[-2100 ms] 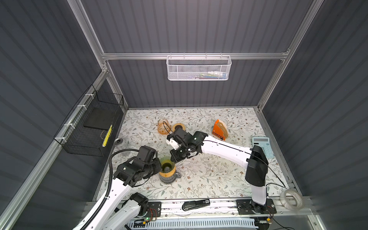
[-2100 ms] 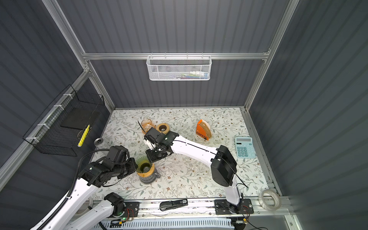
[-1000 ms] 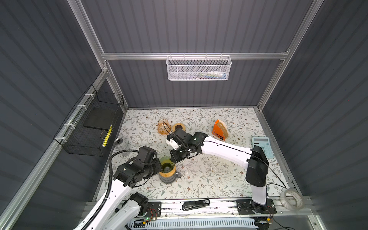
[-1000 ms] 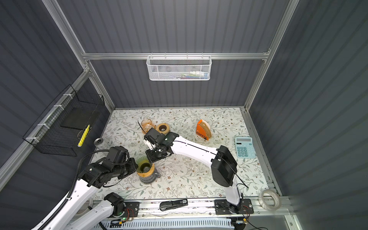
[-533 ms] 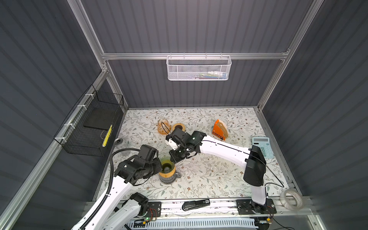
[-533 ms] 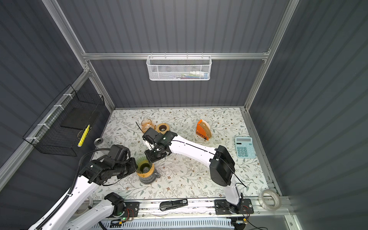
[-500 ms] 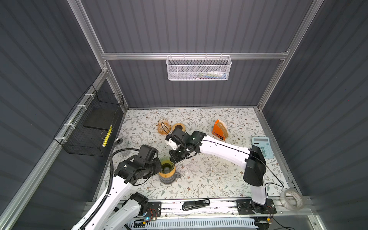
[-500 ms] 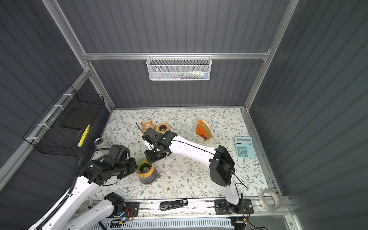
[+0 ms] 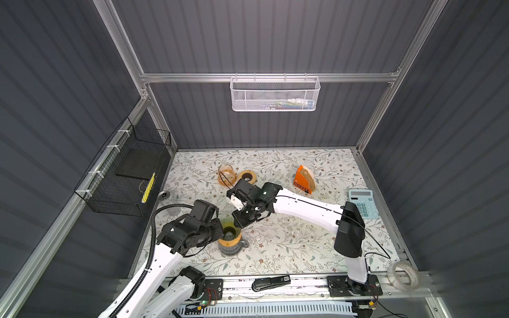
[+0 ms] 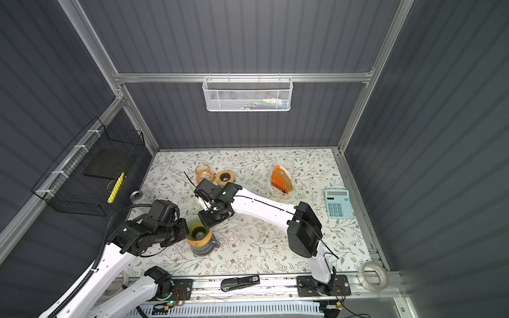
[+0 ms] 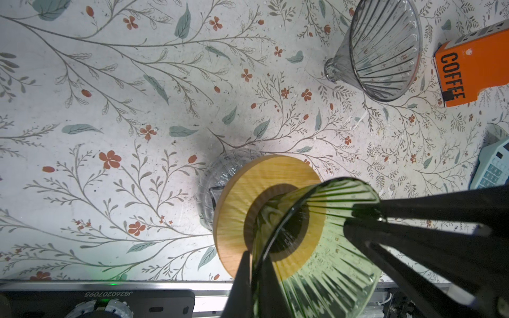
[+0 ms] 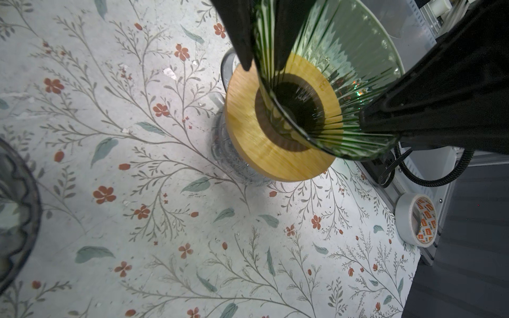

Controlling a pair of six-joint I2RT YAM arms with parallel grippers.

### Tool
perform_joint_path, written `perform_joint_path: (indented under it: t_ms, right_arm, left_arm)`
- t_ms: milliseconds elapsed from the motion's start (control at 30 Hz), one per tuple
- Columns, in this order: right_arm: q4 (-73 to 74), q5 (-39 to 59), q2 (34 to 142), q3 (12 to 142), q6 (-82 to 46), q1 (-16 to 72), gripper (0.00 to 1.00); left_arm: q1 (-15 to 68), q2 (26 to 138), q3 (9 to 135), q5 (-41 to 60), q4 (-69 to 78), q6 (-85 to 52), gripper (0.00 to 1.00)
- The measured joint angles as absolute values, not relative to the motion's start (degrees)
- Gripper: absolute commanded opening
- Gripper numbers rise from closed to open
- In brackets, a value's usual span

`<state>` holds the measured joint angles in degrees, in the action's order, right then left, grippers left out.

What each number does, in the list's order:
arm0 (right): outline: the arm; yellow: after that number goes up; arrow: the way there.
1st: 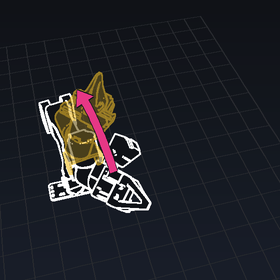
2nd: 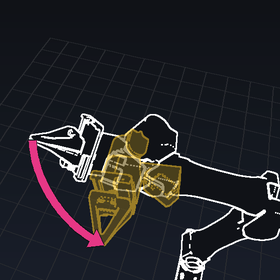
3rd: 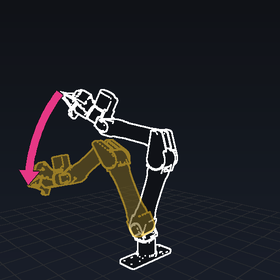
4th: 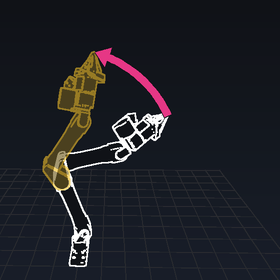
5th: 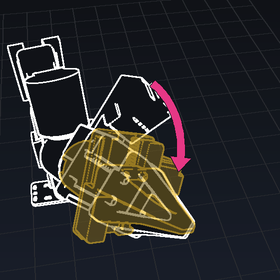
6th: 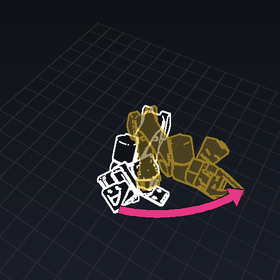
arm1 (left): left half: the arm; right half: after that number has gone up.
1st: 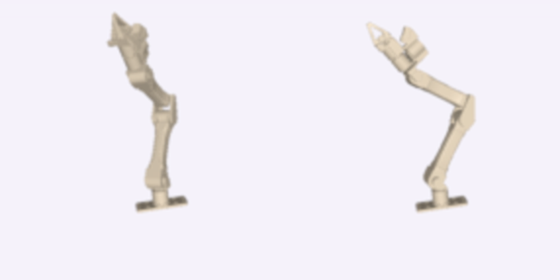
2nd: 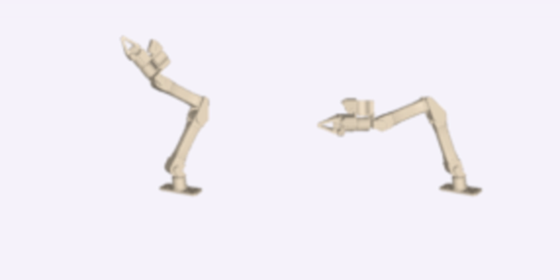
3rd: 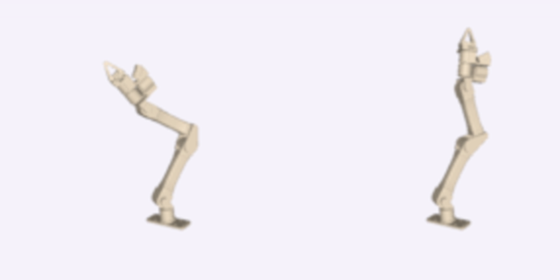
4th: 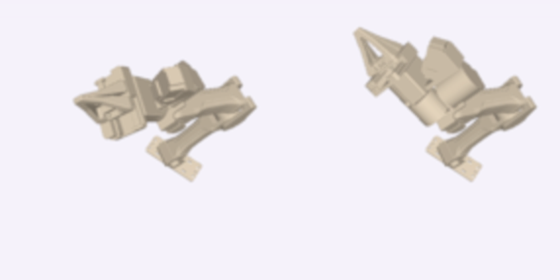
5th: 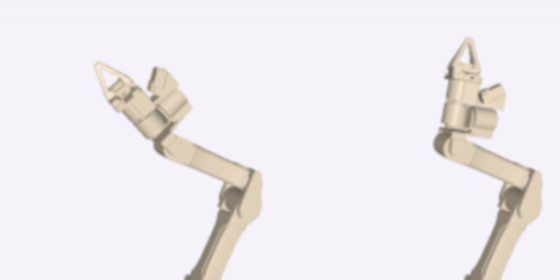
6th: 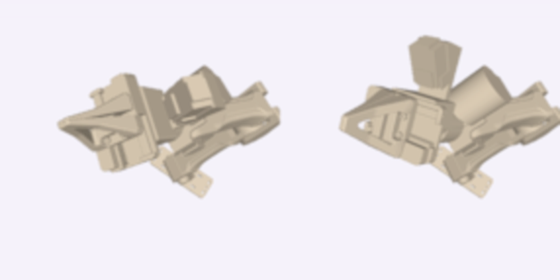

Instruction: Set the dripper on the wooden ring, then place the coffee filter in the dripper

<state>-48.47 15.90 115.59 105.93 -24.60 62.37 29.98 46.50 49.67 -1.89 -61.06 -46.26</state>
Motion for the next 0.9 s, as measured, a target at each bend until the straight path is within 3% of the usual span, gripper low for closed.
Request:
perform_joint_path:
  t_ms: [133, 333, 900]
  right_arm:
    - [-48.77, 16.47, 116.09, 106.56, -24.38, 62.83, 0.21]
    - [-50.11, 16.51, 116.09, 108.79, -24.01, 62.94, 0.24]
    - [-52.01, 15.68, 115.90, 111.57, -23.59, 62.94, 0.32]
  left_arm:
    - [29.98, 46.63, 49.67, -2.39, -62.17, -45.84, 0.13]
    - [29.98, 46.61, 49.67, -2.98, -62.63, -45.41, 0.28]
    - [29.98, 45.58, 52.23, -3.40, -63.20, -45.17, 0.35]
